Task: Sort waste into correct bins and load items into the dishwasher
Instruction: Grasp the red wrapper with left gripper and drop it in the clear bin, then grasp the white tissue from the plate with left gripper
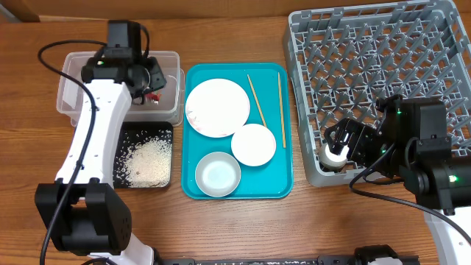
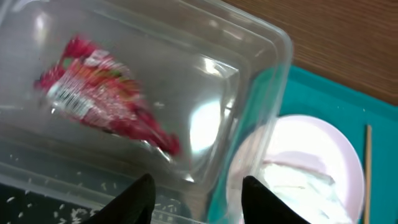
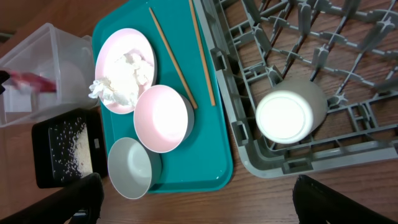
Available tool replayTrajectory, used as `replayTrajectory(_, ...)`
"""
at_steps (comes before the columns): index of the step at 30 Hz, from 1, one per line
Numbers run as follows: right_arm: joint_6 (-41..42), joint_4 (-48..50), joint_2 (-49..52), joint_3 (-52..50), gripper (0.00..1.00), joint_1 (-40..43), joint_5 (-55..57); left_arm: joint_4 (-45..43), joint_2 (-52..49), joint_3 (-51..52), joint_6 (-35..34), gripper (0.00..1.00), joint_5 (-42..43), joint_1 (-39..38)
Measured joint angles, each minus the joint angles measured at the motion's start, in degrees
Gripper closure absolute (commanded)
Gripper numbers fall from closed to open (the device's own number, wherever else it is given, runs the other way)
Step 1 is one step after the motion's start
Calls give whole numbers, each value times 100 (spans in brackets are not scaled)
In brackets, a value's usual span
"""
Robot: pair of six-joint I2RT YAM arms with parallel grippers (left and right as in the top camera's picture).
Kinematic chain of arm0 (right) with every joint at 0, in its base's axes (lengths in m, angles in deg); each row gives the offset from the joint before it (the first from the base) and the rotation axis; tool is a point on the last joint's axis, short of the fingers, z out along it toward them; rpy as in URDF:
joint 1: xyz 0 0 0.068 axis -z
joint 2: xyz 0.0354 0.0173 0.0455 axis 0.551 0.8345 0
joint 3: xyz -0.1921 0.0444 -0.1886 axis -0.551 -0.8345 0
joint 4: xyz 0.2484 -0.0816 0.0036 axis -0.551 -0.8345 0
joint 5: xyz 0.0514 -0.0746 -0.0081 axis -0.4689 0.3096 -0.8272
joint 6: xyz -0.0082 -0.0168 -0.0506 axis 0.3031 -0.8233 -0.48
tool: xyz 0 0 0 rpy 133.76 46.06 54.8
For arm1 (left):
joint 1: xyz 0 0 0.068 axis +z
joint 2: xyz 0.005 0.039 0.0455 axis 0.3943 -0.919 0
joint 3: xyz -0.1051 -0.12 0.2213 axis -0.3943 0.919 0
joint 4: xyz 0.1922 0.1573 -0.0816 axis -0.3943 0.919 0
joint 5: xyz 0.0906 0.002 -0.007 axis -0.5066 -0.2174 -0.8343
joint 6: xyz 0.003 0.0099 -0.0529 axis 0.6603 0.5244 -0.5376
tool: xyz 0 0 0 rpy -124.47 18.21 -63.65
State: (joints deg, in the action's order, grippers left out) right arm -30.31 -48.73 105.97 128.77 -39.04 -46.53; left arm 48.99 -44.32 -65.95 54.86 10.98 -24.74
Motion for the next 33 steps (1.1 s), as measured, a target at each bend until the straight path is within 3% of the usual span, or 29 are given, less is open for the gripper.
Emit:
replayTrajectory(3, -2, 2, 0, 0, 2, 0, 0, 42, 0, 0, 308, 41, 227, -323)
replayTrajectory(7, -2, -2, 0, 0, 2, 0, 0, 101, -48, 2, 448, 38, 214, -1093)
replayTrajectory(11, -2, 0, 0, 0, 2, 0, 0, -35, -417, 4, 70, 31, 155, -1733)
replayTrajectory(14, -2, -7, 0, 0, 2, 0, 0, -212, -916, 15, -299, 32, 144, -1882)
replayTrajectory(17, 0, -11, 0, 0, 2, 0, 0, -461, -1532, 70, -584, 41, 238, -1878)
replayTrajectory(18, 0, -15, 0, 0, 2, 0, 0, -518, -1709, 83, -649, 48, 286, -1864)
replayTrajectory(19, 0, -11, 0, 0, 2, 0, -2, -570, -1864, 103, -708, 62, 339, -1862)
replayTrajectory(20, -2, -11, 0, 0, 2, 0, 0, -590, -1996, 111, -737, 69, 374, -1862)
replayTrajectory(22, -2, -13, 0, 2, 2, 0, 0, -590, -2122, 118, -798, 96, 372, -1856)
replayTrajectory(33, -4, -50, 0, 0, 2, 0, 2, 326, -1641, -243, -761, 96, 553, -1665)
